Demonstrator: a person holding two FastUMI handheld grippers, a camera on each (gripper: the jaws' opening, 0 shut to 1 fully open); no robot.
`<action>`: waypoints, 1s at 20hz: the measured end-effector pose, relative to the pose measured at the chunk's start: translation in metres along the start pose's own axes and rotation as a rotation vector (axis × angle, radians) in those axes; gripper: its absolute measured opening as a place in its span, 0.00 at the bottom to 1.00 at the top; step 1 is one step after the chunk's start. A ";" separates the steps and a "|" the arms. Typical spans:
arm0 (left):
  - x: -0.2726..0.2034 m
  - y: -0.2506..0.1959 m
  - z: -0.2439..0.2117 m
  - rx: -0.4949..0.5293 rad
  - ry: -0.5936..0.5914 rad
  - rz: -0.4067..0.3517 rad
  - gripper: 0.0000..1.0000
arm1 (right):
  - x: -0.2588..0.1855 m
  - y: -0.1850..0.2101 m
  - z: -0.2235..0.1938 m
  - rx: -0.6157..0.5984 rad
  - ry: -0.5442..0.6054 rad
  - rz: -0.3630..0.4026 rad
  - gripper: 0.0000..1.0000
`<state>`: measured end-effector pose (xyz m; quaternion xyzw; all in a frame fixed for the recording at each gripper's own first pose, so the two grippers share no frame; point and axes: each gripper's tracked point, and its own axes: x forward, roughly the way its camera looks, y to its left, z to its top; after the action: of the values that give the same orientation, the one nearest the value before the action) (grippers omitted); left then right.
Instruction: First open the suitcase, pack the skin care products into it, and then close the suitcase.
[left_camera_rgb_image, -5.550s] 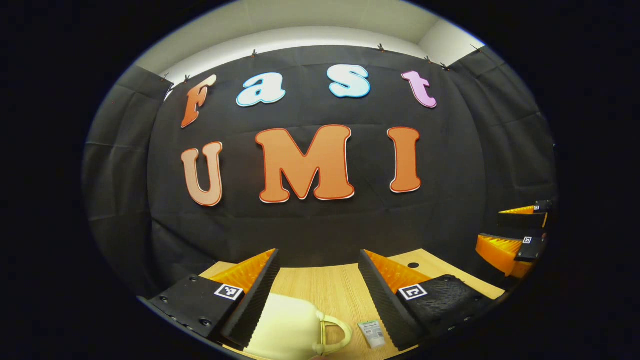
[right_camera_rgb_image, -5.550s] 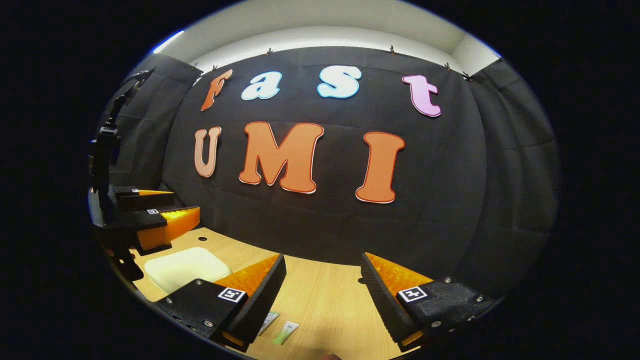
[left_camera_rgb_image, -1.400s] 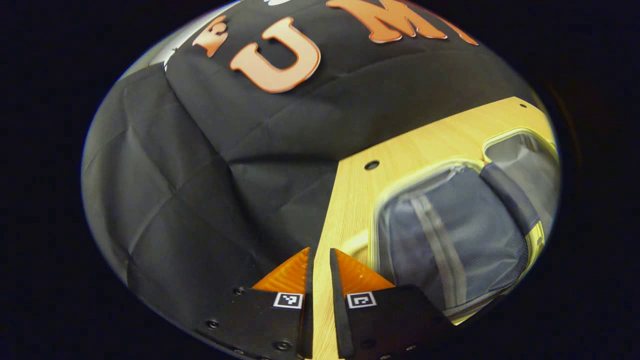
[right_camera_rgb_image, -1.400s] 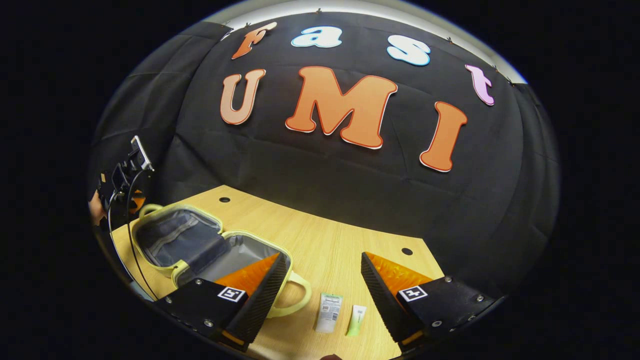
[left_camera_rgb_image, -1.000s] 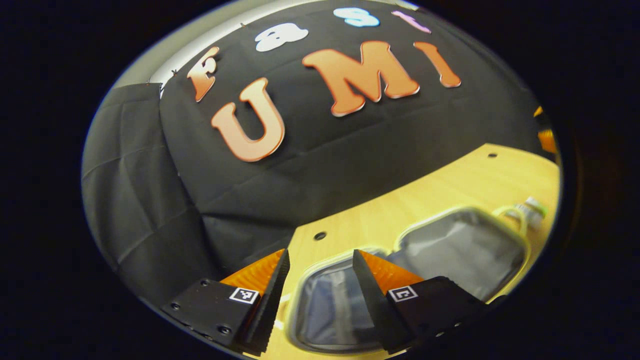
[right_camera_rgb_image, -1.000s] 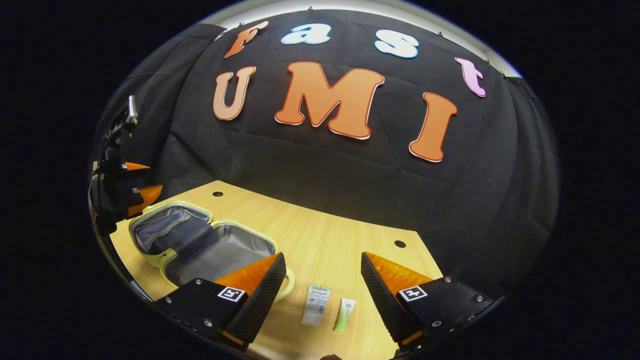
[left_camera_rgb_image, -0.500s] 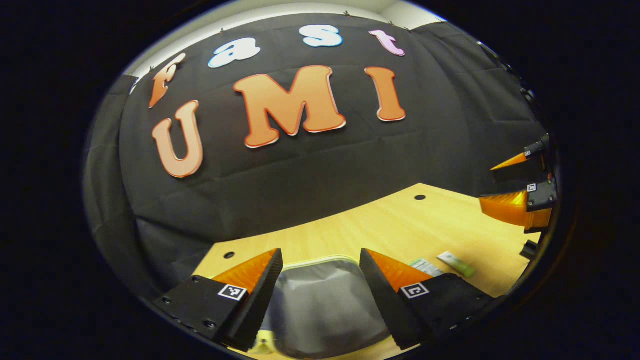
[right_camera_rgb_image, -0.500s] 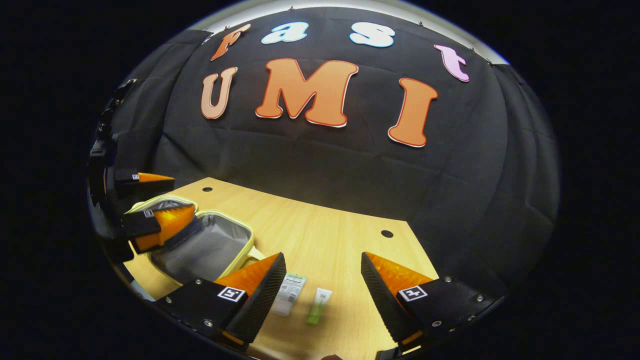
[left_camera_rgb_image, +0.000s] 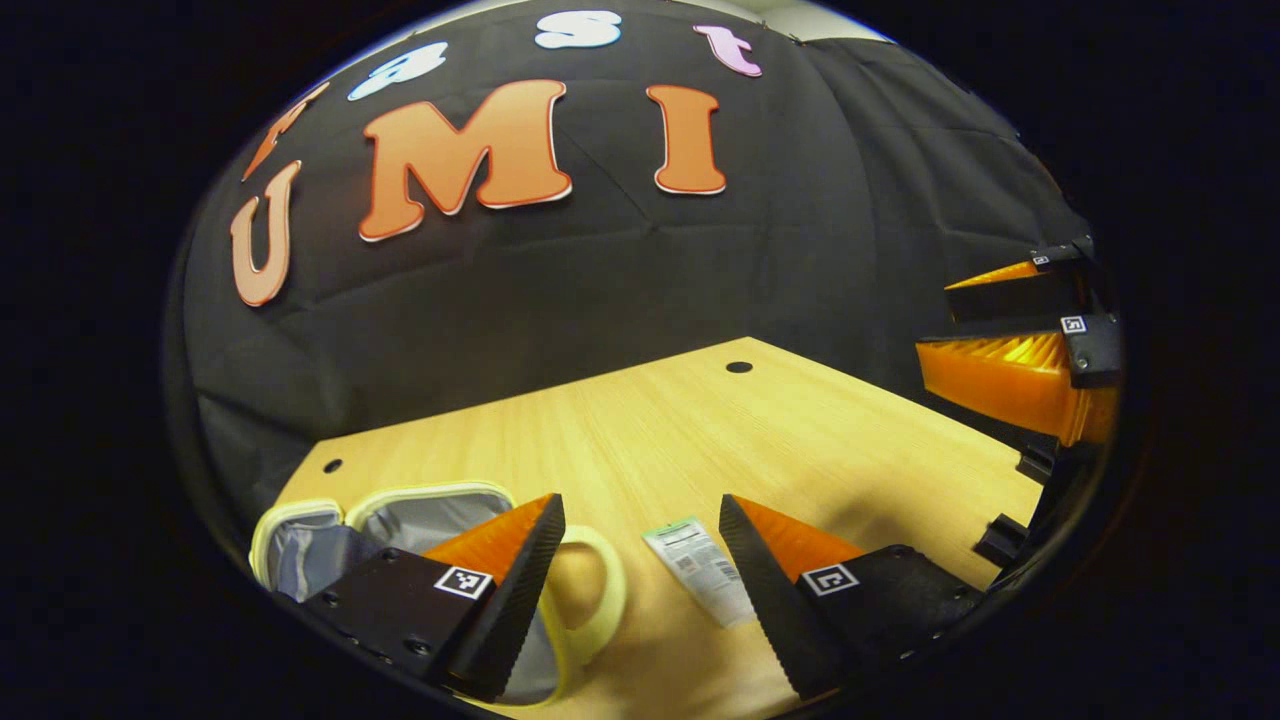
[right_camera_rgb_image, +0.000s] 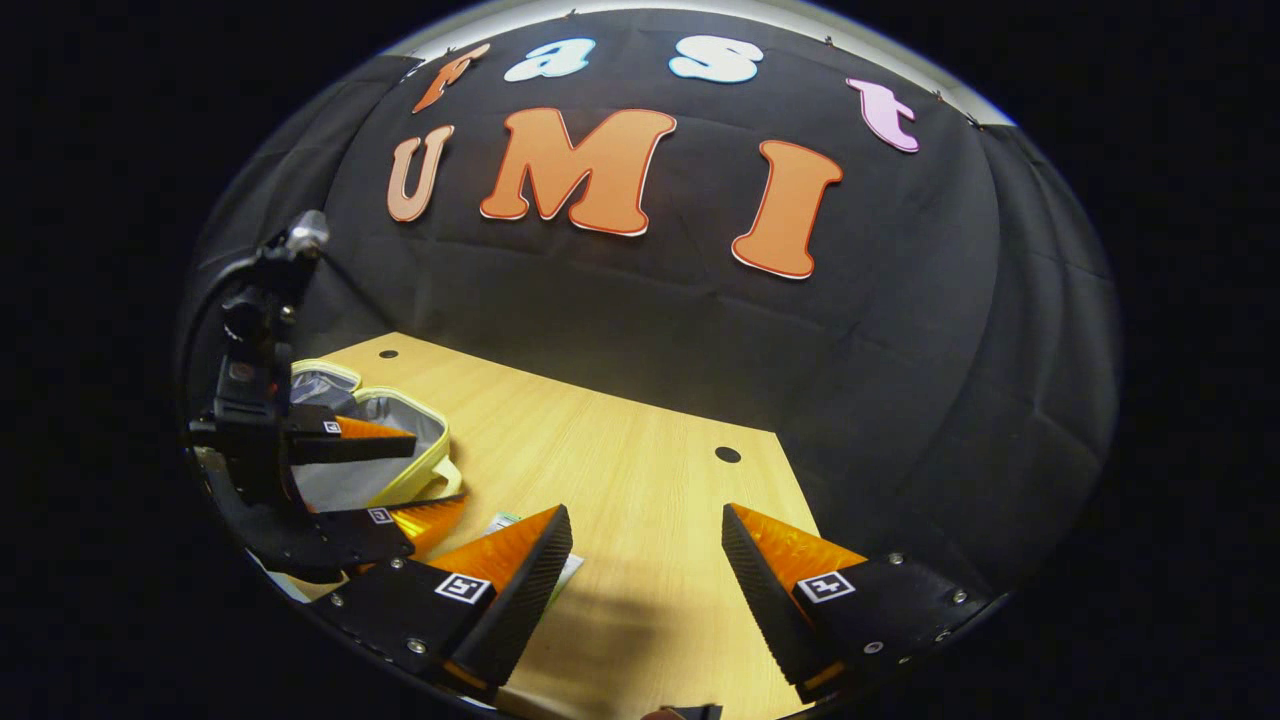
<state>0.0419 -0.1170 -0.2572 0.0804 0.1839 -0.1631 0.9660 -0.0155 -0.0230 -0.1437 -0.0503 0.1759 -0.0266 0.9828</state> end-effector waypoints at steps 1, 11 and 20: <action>0.008 -0.011 -0.007 0.001 0.028 -0.013 0.96 | 0.001 -0.005 -0.002 -0.001 0.005 0.001 0.96; 0.030 -0.043 -0.043 -0.064 0.184 0.004 0.96 | 0.012 -0.031 -0.015 0.020 0.004 0.051 0.95; 0.033 -0.039 -0.077 -0.170 0.313 0.021 0.96 | 0.010 -0.037 -0.014 0.035 -0.015 0.053 0.96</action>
<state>0.0316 -0.1463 -0.3445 0.0247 0.3443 -0.1223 0.9306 -0.0123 -0.0621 -0.1563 -0.0287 0.1695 -0.0031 0.9851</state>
